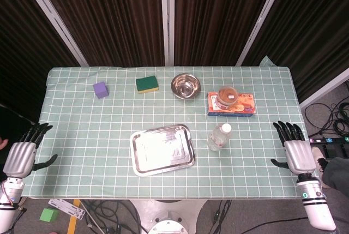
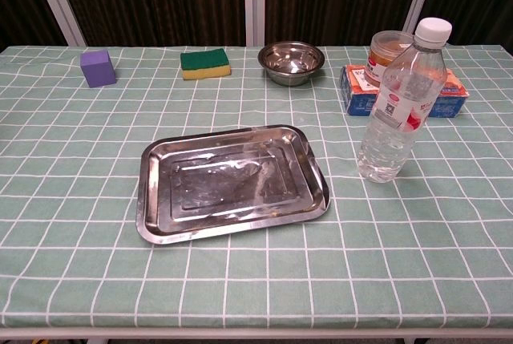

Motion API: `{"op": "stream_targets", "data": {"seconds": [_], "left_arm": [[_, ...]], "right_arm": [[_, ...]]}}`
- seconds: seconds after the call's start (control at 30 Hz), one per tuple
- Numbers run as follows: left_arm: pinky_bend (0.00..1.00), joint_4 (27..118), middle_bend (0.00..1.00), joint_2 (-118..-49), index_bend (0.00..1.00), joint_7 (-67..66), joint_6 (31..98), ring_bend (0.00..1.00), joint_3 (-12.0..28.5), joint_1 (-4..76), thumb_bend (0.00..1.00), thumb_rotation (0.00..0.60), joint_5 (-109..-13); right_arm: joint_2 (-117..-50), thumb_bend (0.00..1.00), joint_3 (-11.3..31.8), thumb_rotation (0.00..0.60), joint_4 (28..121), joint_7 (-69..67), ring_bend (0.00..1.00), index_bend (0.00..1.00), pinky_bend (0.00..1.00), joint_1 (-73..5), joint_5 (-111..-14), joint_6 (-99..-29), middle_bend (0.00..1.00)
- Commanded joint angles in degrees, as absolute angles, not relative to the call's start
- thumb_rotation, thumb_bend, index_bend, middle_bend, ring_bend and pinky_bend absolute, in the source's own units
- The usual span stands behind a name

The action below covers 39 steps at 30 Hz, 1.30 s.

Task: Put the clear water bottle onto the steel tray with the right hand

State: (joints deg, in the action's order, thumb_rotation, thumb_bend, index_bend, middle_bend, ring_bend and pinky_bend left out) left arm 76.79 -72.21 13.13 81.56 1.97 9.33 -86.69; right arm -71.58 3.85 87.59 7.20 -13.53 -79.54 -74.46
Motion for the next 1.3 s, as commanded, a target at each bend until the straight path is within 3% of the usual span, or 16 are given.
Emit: {"op": "stream_targets", "data": {"seconds": [0.03, 0.37, 0.47, 0.67, 0.8, 1.3], "left_arm": [[0.19, 76.9, 0.21, -72.2, 0.19, 13.1, 81.5, 0.11, 1.9, 9.3, 0.25, 0.557, -86.7], [0.19, 78.9, 0.21, -70.9, 0.19, 11.8, 82.1, 0.11, 1.9, 9.2, 0.25, 0.561, -87.0], [0.19, 79.0, 0.21, -70.6, 0.19, 11.8, 81.9, 0.11, 2.1, 9.4, 0.25, 0.559, -86.9], [0.19, 78.5, 0.21, -71.0, 0.18, 12.2, 81.4, 0.11, 2.1, 9.4, 0.25, 0.559, -86.5], [0.19, 77.6, 0.21, -71.8, 0.19, 12.6, 80.9, 0.11, 2.0, 9.6, 0.25, 0.563, -86.4], [0.19, 75.6, 0.21, -71.2, 0.19, 13.6, 81.3, 0.11, 2.3, 9.7, 0.25, 0.561, -86.4]], "right_arm": [[-71.6, 0.00, 3.9, 0.600, 87.6, 7.1, 0.00, 0.00, 0.00, -13.6, -79.6, -74.4, 0.05], [-71.0, 0.00, 4.6, 0.600, 88.6, -0.1, 0.00, 0.00, 0.00, -13.9, -80.3, -73.6, 0.06], [-71.9, 0.00, 5.2, 0.600, 88.1, -12.9, 0.00, 0.00, 0.00, -14.9, -81.8, -71.7, 0.06], [-77.2, 0.00, 6.1, 0.600, 83.6, -53.1, 0.00, 0.00, 0.00, -16.4, -86.3, -71.0, 0.08], [-81.5, 0.00, 4.8, 0.600, 78.0, -64.4, 0.00, 0.00, 0.00, -18.6, -88.6, -68.6, 0.08], [-93.5, 0.00, 4.3, 0.600, 64.6, -71.6, 0.00, 0.00, 0.00, -25.8, -91.5, -65.8, 0.07]]}}
